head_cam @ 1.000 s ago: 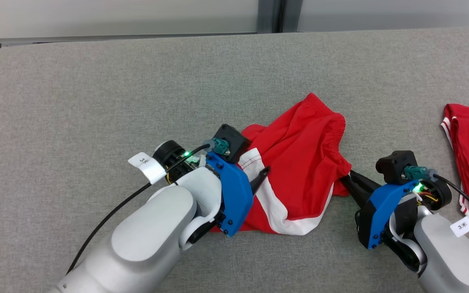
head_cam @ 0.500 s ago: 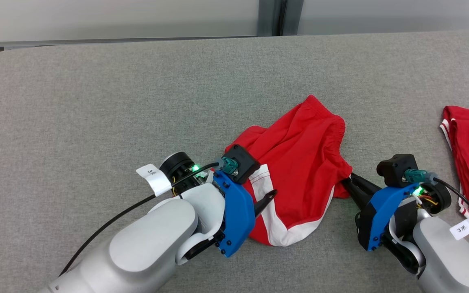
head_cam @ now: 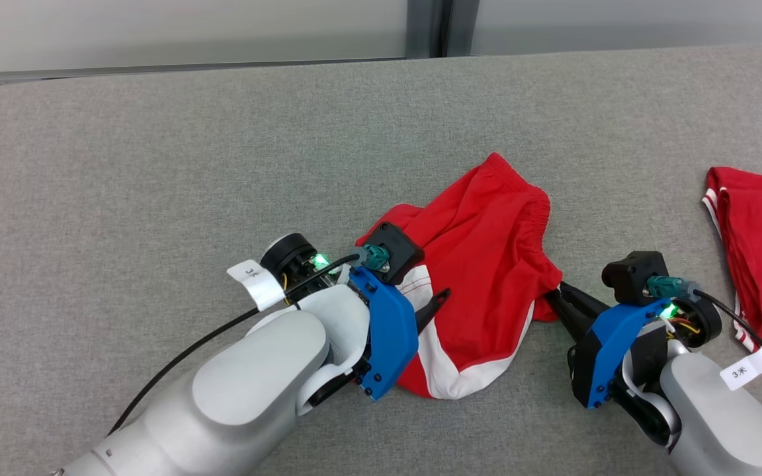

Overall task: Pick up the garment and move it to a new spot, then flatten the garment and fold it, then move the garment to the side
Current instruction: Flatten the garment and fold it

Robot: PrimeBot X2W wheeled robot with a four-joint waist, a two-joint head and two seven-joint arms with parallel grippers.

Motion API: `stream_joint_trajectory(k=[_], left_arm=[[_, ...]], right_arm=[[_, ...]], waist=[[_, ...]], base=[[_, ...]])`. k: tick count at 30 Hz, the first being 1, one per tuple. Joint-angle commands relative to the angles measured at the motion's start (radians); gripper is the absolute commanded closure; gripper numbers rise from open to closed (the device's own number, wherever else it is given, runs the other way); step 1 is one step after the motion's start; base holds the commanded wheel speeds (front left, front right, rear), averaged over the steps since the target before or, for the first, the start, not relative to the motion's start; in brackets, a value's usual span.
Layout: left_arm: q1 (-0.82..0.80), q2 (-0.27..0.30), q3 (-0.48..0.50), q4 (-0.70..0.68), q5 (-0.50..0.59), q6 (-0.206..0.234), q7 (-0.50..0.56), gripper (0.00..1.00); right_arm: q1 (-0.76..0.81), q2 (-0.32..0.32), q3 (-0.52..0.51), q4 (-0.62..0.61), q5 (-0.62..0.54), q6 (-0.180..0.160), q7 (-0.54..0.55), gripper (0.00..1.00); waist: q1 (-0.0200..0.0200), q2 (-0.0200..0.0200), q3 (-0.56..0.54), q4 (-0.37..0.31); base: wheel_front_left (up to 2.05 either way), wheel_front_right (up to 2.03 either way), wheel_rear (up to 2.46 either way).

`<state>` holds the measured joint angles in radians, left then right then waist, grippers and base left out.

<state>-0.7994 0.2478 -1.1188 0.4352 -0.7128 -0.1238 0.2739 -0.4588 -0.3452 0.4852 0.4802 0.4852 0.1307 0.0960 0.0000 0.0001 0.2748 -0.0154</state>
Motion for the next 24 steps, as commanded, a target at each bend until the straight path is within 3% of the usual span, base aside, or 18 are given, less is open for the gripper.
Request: stream_joint_trajectory(k=[1,3,4,8,13,20,24], left_arm=[[-0.016,-0.007,-0.007,0.015,-0.006,-0.001,0.002,0.09],[-0.023,-0.016,-0.014,0.025,-0.015,-0.003,0.012,0.44],[-0.027,-0.017,-0.016,0.028,-0.019,-0.004,0.015,0.53],[-0.030,-0.011,-0.039,0.026,-0.030,-0.007,0.025,0.64],[-0.036,0.004,-0.053,0.015,-0.037,-0.008,0.022,0.65],[-0.035,0.024,-0.052,0.002,-0.042,-0.004,0.000,1.00],[-0.015,0.049,-0.034,-0.029,-0.043,0.013,-0.034,1.00]], right_arm=[[-0.013,0.007,0.006,0.007,0.008,0.000,-0.003,1.00],[-0.018,0.008,0.009,0.009,0.010,0.000,-0.006,1.00],[-0.019,0.009,0.010,0.011,0.010,0.000,-0.007,1.00],[-0.023,0.007,0.008,0.018,0.012,0.000,-0.015,1.00],[-0.024,0.004,0.004,0.024,0.013,0.000,-0.019,1.00],[-0.023,0.004,0.000,0.025,0.014,0.000,-0.027,1.00],[-0.021,-0.002,-0.013,0.023,0.014,0.000,-0.033,1.00]], waist=[[0.0000,-0.0001,0.001,-0.003],[0.0000,-0.0001,0.002,-0.005],[0.0000,-0.0001,0.003,-0.006],[0.0000,-0.0001,0.005,-0.005],[0.0000,-0.0001,0.006,0.000],[0.0000,-0.0001,0.007,0.004],[0.0000,-0.0001,0.007,0.008]], base=[[0.00,0.00,0.00],[0.00,0.00,0.00],[0.00,0.00,0.00],[0.00,0.00,0.00],[0.00,0.00,0.00],[0.00,0.00,0.00],[0.00,0.00,0.00]])
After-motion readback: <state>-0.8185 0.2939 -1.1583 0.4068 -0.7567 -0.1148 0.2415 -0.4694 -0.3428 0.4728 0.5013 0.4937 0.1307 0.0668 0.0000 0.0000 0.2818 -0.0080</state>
